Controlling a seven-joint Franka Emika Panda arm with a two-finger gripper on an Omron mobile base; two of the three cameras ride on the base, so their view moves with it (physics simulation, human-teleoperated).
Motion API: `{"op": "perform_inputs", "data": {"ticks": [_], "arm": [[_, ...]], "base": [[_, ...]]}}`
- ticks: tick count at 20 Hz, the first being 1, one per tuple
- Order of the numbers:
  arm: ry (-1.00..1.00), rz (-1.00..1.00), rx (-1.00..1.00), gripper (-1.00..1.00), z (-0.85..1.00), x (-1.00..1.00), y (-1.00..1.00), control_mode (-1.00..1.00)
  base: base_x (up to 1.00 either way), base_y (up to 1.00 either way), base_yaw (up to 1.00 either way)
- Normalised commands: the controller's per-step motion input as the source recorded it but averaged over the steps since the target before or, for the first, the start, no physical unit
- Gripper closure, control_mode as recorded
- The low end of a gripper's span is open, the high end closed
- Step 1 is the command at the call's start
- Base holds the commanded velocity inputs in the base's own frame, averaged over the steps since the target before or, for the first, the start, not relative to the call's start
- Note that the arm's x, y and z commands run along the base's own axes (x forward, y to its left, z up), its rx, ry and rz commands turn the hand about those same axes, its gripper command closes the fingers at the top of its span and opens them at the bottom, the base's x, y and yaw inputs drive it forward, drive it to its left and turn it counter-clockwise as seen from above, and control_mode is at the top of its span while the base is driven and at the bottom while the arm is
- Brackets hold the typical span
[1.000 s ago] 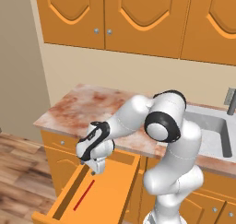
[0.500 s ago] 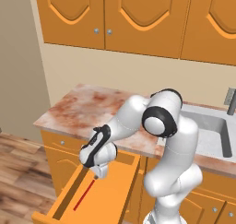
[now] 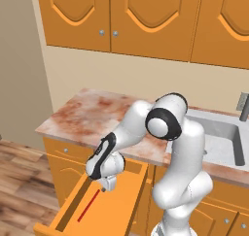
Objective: Take a straw from the drawer in front and place it inside the glass cup on the dining counter.
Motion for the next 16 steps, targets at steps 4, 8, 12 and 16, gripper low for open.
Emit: {"op": "perform_inputs", "data": {"ticks": [4,8,12,16], "arm": [[0.00,0.00,0.00,-1.00,-0.34,-0.04,0.00,-1.00],[0.00,0.00,0.00,-1.00,-0.26,0.00,0.00,-1.00],[0.00,0.00,0.00,-1.00,-0.23,0.00,0.00,-1.00],[0.00,0.00,0.00,-1.00,-0.20,-0.28,0.00,-1.00]], "base": [[0.00,0.00,0.00],[0.00,0.00,0.00],[0.00,0.00,0.00],[0.00,0.00,0.00]]}}
